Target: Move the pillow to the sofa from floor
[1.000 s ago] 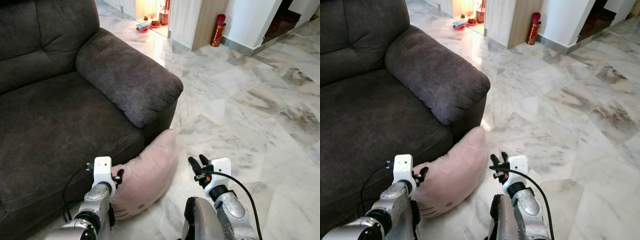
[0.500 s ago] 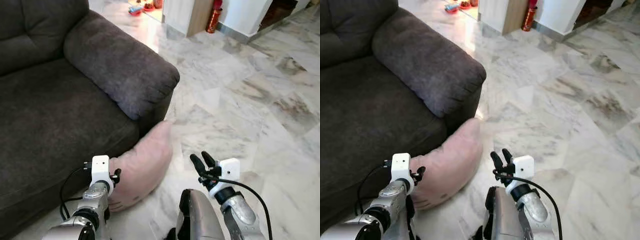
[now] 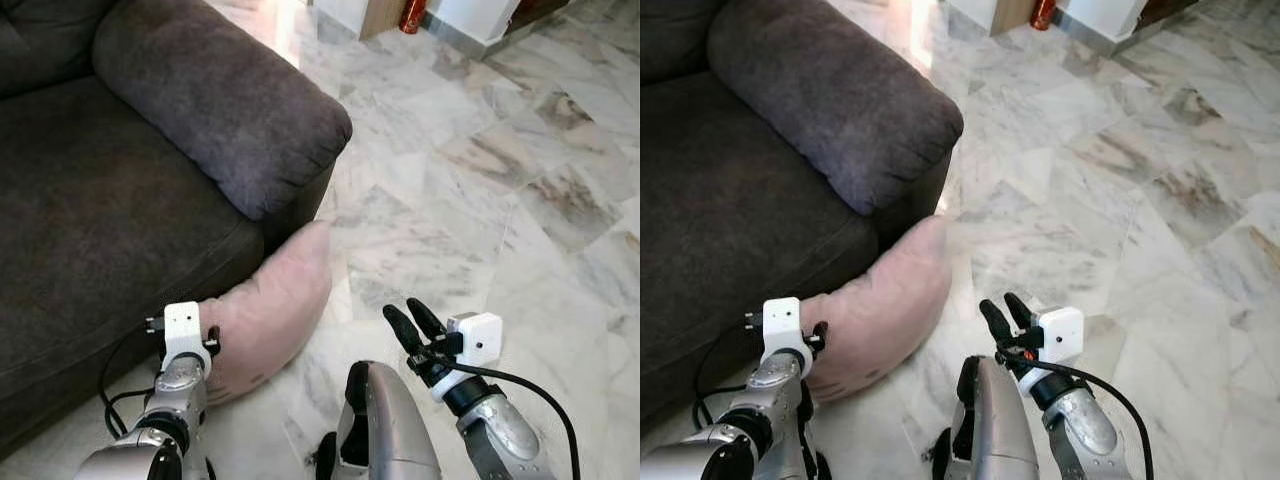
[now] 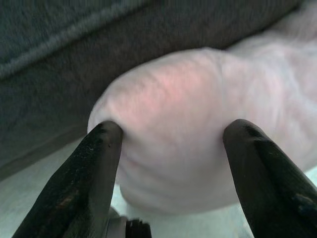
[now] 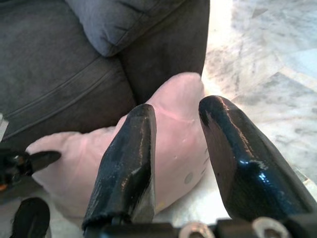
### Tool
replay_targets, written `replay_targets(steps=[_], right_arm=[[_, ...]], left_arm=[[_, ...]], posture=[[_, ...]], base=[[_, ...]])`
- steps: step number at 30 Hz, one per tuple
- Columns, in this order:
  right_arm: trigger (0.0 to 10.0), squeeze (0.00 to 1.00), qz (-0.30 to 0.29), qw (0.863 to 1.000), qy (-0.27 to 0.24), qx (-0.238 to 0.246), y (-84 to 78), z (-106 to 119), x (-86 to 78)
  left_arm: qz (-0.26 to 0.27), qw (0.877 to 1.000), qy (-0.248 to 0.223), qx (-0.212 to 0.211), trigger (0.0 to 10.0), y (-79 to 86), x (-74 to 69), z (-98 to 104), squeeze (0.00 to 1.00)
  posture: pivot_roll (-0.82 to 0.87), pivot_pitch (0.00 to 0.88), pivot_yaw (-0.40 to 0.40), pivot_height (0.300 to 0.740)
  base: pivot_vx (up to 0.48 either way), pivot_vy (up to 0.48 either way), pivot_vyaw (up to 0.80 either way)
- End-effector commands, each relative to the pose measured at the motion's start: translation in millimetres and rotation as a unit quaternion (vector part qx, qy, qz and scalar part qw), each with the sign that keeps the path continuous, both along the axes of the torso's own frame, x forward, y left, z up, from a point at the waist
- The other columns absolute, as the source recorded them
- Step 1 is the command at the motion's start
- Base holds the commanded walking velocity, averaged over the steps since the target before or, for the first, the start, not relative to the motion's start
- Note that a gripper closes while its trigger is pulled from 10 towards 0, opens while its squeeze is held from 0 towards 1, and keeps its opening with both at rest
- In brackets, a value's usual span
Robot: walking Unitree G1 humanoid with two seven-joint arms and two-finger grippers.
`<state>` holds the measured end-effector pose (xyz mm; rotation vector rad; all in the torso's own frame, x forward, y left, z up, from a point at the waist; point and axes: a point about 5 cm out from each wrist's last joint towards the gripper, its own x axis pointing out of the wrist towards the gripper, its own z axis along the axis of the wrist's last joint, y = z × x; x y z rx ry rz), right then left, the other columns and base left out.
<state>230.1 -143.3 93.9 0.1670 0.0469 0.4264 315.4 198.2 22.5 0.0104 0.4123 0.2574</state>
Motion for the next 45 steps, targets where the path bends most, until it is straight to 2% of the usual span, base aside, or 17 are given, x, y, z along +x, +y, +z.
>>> replay_targets(steps=[1,3,6,9,15,17,25,33,34,35,36,45], right_arm=[[10.0,0.0,-0.006,1.0,0.005,-0.002,-5.2,2,-4.2],[10.0,0.0,-0.005,1.0,0.008,-0.003,-6.8,3,-6.2],[10.0,0.0,-0.006,1.0,0.01,-0.004,-8.4,5,-7.7],[10.0,0.0,-0.007,1.0,0.013,-0.006,-10.0,7,-9.9],[10.0,0.0,-0.007,1.0,0.018,-0.01,-13.6,10,-14.4],[10.0,0.0,-0.008,1.0,0.019,-0.013,-16.2,14,-16.0],[10.0,0.0,-0.006,1.0,0.02,-0.016,-18.0,18,-17.7],[10.0,0.0,-0.007,1.0,0.023,-0.02,-20.6,22,-20.1],[10.0,0.0,-0.008,0.999,0.024,-0.021,-21.5,22,-20.6],[10.0,0.0,-0.008,0.999,0.024,-0.022,-21.8,22,-21.0],[10.0,0.0,-0.008,0.999,0.024,-0.022,-22.2,22,-21.3],[10.0,0.0,-0.008,0.999,0.028,-0.027,-23.3,23,-23.0]], left_arm=[[-0.008,1.0,-0.014,0.008,10.0,-4.8,2.9,4,0.0],[-0.01,0.999,-0.035,-0.01,10.0,-7.2,5.9,8,0.0],[-0.024,0.999,-0.038,-0.014,10.0,-12.0,7.6,9,0.0],[-0.032,0.999,-0.027,0.005,10.0,-15.0,7.0,7,0.0],[-0.022,1.0,-0.004,0.005,10.0,-14.0,1.3,-1,0.0],[-0.001,0.999,0.016,0.028,10.0,-7.1,-3.1,-5,0.0],[0.033,0.996,0.04,0.077,10.0,4.9,-6.5,-7,0.0],[0.065,0.988,0.074,0.117,10.0,9.1,-13.0,-13,0.0],[0.068,0.987,0.081,0.12,8.1,8.9,-14.8,-15,0.0],[0.069,0.987,0.084,0.122,8.1,8.8,-15.5,-15,0.0],[0.07,0.987,0.086,0.12,0.0,8.5,-16.3,-16,0.0],[0.068,0.987,0.088,0.116,0.0,5.7,-16.8,-17,0.0]], posture=[[-0.09,0.275,-0.208,0.528],[-0.1,0.275,-0.211,0.528],[-0.1,0.276,-0.213,0.528],[-0.11,0.281,-0.221,0.528],[-0.12,0.288,-0.228,0.528],[-0.12,0.289,-0.232,0.528],[-0.12,0.295,-0.238,0.528],[-0.13,0.296,-0.242,0.528],[-0.13,0.296,-0.242,0.528],[-0.14,0.299,-0.243,0.528],[-0.14,0.299,-0.243,0.528],[-0.14,0.303,-0.249,0.528]], base=[[0.0,0.0,0.0],[0.0,0.0,0.0],[0.0,0.0,0.0],[0.0,0.0,0.0],[0.0,0.0,0.0],[0.0,0.0,0.0],[0.0,0.0,0.0],[0.0,0.0,0.0],[0.0,0.0,0.0],[0.0,0.0,0.0],[0.0,0.0,0.0],[0.0,0.0,0.0]])
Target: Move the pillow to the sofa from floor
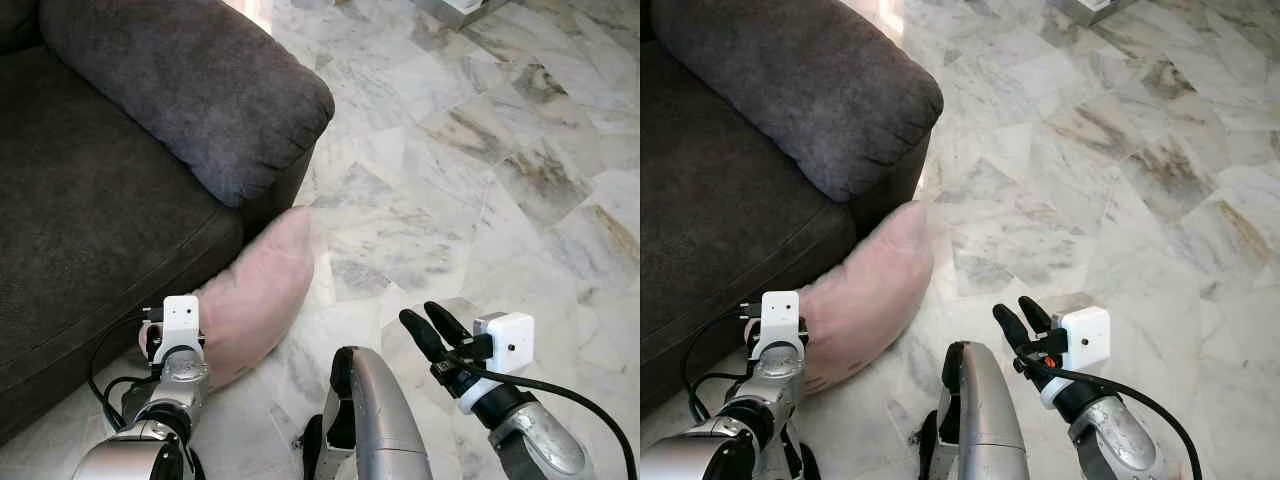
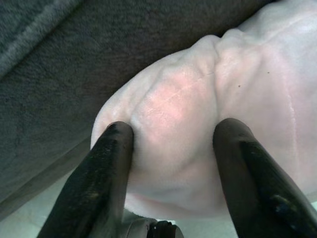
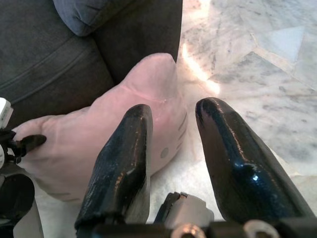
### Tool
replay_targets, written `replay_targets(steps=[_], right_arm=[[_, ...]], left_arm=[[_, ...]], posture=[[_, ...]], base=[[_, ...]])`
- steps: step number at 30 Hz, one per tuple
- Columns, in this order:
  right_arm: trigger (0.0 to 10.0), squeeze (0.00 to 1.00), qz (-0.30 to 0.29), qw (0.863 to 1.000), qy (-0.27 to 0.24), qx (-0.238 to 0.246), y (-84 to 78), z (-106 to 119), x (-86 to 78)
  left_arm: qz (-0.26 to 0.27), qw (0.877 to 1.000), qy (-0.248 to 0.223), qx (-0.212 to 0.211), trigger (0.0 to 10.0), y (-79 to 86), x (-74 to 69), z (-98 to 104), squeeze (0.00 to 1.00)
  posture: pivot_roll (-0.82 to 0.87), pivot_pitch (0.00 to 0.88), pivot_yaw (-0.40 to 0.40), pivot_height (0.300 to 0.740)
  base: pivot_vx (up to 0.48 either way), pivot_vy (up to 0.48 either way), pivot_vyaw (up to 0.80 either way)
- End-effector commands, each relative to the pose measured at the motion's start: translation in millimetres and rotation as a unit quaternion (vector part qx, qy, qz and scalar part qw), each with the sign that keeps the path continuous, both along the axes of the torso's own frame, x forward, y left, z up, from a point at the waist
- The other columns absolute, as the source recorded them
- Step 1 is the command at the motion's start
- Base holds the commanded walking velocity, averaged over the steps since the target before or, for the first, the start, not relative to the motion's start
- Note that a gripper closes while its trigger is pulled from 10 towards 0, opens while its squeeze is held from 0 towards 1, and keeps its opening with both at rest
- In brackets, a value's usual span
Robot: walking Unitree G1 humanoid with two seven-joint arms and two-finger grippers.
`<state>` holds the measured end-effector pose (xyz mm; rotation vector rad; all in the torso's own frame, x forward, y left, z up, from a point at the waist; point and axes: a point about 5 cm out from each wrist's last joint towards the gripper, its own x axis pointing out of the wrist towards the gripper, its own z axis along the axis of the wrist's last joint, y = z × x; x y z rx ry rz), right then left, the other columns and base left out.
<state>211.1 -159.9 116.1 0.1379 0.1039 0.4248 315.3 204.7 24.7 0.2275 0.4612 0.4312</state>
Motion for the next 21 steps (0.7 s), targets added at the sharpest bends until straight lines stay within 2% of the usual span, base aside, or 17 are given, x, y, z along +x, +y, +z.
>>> replay_targets(steps=[1,21], right_arm=[[10.0,0.0,-0.009,1.0,0.005,-0.008,-6.7,0.9,-4.1],[10.0,0.0,-0.01,1.0,0.004,-0.009,-5.5,0.5,1.5]], left_arm=[[0.012,0.999,0.048,-0.003,0.0,-0.8,-16.9,-19.8,0.0],[0.01,0.999,0.051,-0.008,0.0,-0.2,-17.8,-20.9,0.0]], posture=[[-0.14,0.302,-0.25,0.528],[-0.13,0.288,-0.243,0.528]], base=[[0.0,0.0,0.0],[0.0,0.0,0.0]])
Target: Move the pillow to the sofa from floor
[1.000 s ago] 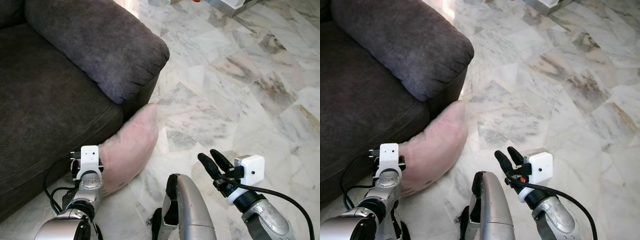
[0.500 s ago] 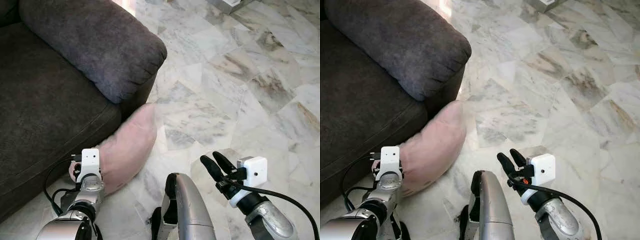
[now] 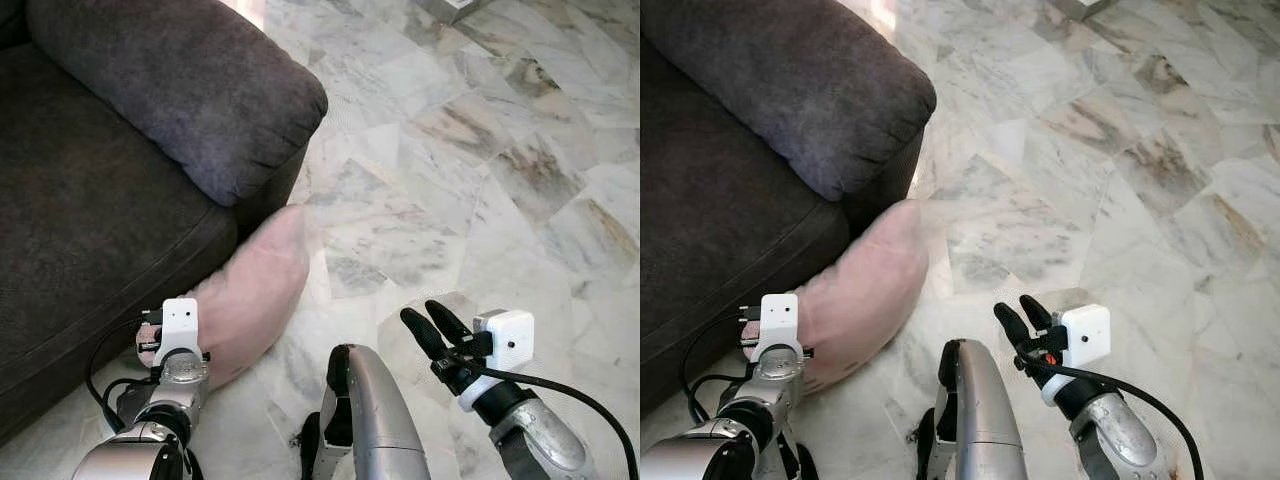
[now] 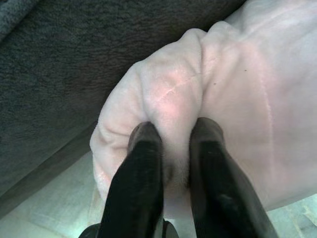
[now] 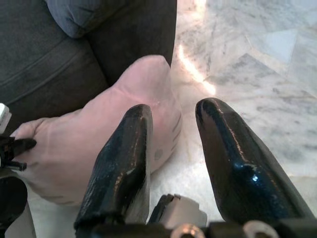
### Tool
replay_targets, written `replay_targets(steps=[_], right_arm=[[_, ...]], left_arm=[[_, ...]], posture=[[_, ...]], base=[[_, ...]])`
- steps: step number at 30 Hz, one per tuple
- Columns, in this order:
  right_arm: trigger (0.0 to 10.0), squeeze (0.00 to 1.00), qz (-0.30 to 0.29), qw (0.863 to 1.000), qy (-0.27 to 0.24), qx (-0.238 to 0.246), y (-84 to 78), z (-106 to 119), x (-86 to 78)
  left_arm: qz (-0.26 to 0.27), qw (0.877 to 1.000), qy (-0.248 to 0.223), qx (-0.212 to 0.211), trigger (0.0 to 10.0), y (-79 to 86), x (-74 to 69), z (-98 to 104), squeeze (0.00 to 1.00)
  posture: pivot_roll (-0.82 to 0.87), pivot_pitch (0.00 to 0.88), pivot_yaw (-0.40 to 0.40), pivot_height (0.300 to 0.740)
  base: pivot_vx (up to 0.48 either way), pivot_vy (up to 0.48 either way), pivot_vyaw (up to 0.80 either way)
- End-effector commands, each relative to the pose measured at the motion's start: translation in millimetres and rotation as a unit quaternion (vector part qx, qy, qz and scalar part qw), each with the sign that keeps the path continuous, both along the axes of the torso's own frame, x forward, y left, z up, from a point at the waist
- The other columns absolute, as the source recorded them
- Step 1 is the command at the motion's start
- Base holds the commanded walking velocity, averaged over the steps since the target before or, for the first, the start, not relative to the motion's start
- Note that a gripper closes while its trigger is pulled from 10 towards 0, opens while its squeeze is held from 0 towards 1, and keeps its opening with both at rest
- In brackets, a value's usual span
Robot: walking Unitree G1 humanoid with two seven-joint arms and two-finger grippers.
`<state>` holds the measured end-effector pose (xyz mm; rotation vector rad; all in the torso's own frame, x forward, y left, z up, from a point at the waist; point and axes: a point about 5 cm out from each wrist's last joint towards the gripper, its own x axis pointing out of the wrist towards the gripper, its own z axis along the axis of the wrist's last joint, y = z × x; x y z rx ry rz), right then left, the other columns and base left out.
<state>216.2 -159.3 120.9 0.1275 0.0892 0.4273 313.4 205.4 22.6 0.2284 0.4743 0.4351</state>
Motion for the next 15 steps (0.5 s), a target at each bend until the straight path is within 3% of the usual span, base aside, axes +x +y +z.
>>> replay_targets(steps=[1,10,15], right_arm=[[10.0,0.0,-0.011,1.0,0.012,-0.005,-5.5,-5,-3.2],[10.0,0.0,-0.012,1.0,0.012,0.0,-1.9,-8,1.9],[10.0,0.0,-0.016,1.0,0.012,0.002,1.3,-14,11.2]], left_arm=[[0.007,0.999,0.045,-0.007,0.0,-0.7,-16.2,-19,0.0],[0.002,0.999,0.041,-0.008,0.0,-0.2,-15.9,-18,0.0],[-0.012,1.0,0.013,-0.007,0.0,-2.2,-9.5,-11,0.0]], posture=[[-0.13,0.288,-0.243,0.528],[-0.12,0.278,-0.229,0.528],[-0.08,0.244,-0.201,0.528]], base=[[0.0,0.0,0.0],[0.0,0.0,0.0],[0.0,0.0,0.0]])
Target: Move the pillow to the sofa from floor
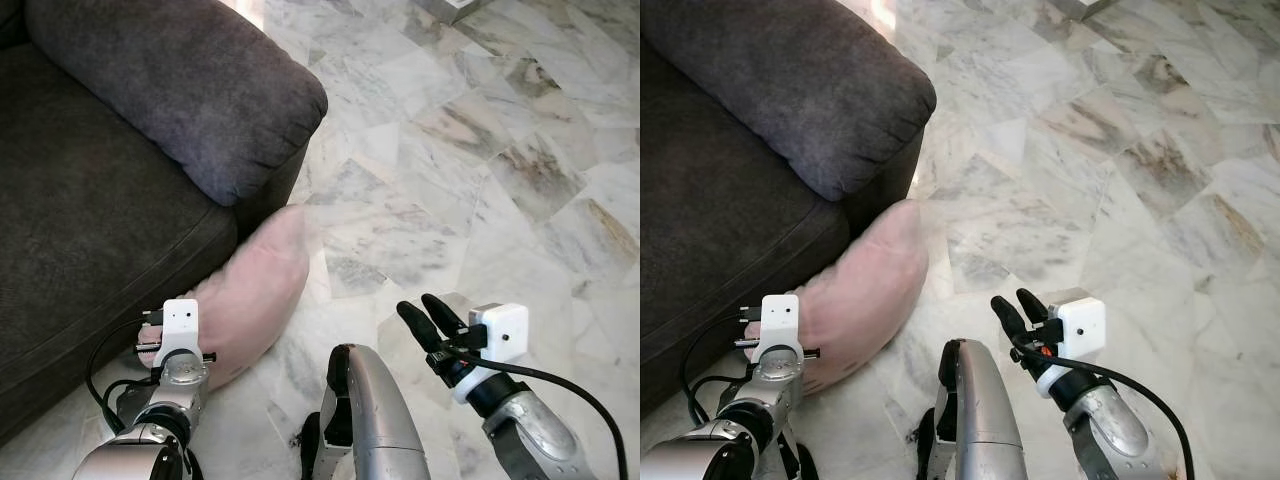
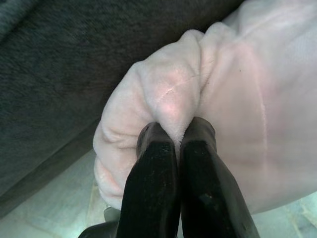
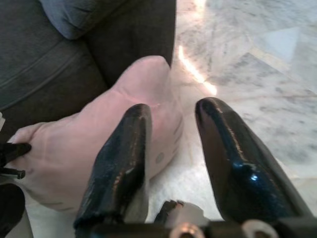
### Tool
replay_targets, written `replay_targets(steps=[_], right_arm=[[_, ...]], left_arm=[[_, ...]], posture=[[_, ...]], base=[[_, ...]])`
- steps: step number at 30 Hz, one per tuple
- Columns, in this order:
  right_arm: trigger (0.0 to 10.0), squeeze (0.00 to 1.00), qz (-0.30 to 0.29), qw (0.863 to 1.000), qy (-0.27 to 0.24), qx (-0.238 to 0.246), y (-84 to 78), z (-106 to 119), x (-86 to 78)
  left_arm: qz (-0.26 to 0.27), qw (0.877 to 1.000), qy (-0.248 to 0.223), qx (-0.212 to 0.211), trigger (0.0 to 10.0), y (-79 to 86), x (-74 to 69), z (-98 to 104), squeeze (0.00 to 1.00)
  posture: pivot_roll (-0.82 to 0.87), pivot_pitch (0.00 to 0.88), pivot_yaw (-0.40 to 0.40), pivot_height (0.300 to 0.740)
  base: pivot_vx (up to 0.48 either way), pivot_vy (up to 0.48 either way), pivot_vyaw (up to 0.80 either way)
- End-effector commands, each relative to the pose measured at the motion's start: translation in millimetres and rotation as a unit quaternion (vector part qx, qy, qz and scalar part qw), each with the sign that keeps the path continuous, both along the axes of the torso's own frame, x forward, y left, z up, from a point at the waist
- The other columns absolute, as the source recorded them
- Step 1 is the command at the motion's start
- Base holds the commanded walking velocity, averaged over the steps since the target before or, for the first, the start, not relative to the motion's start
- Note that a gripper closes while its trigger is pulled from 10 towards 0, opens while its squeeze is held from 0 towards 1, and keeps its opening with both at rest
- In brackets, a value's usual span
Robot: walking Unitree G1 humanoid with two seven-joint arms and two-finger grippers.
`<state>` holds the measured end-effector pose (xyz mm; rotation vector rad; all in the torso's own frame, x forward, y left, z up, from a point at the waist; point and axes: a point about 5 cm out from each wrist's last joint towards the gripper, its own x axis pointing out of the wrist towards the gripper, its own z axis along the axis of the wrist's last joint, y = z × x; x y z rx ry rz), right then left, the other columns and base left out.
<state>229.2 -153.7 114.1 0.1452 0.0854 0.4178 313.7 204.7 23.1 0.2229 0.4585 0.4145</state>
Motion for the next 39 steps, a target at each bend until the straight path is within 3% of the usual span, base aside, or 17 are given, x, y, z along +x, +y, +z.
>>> replay_targets(steps=[1,3,4,5,6,11,16,26,39], right_arm=[[10.0,0.0,-0.011,1.0,0.012,-0.007,-4.1,-8,-0.9],[10.0,0.0,-0.015,1.0,0.011,-0.008,-2.9,-11,3.3],[10.0,0.0,-0.022,1.0,0.008,-0.009,-2.0,-14,8.6],[10.0,0.0,-0.022,1.0,0.008,-0.009,-2.0,-14,8.6],[10.0,0.0,-0.031,0.999,0.007,-0.013,-1.6,-17,14.4],[10.0,0.0,-0.042,0.999,0.003,-0.009,0.3,-22,26.4],[10.0,0.0,-0.055,0.998,-0.001,-0.004,5.4,-28,40.0],[10.0,0.0,-0.073,0.997,-0.02,0.003,12.5,-32,56.7],[10.0,0.0,-0.081,0.996,-0.042,0.012,20.6,-30,75.8]], left_arm=[[-0.003,1.0,0.016,-0.003,0.0,-1.9,-9.0,-10,0.0],[-0.026,0.999,-0.016,-0.019,0.0,-8.6,-2.5,-3,0.0],[-0.059,0.997,-0.051,-0.005,0.0,-14.7,4.0,6,0.0],[-0.059,0.997,-0.051,-0.005,0.0,-14.7,4.0,6,0.0],[-0.094,0.992,-0.081,0.002,10.0,-20.4,8.8,15,0.0],[-0.152,0.979,-0.134,-0.007,10.0,-28.0,14.1,29,0.0],[-0.194,0.966,-0.168,0.022,10.0,-25.2,16.2,42,0.0],[-0.227,0.95,-0.212,0.031,10.0,-19.6,23.6,65,0.0],[-0.25,0.939,-0.234,0.037,10.0,-24.3,33.2,84,0.0]], posture=[[-0.08,0.244,-0.201,0.528],[-0.06,0.226,-0.19,0.528],[-0.05,0.206,-0.177,0.528],[-0.05,0.206,-0.177,0.528],[-0.04,0.183,-0.166,0.528],[-0.01,0.139,-0.143,0.528],[0.03,0.081,-0.12,0.528],[0.07,0.009,-0.074,0.528],[0.09,0.0,-0.05,0.528]], base=[[0.0,0.0,0.0],[0.0,0.0,0.0],[0.0,0.0,0.0],[0.0,0.0,0.0],[0.0,0.0,0.0],[0.0,0.0,0.0],[0.0,0.0,0.0],[0.0,0.0,0.0],[0.0,0.0,0.0]])
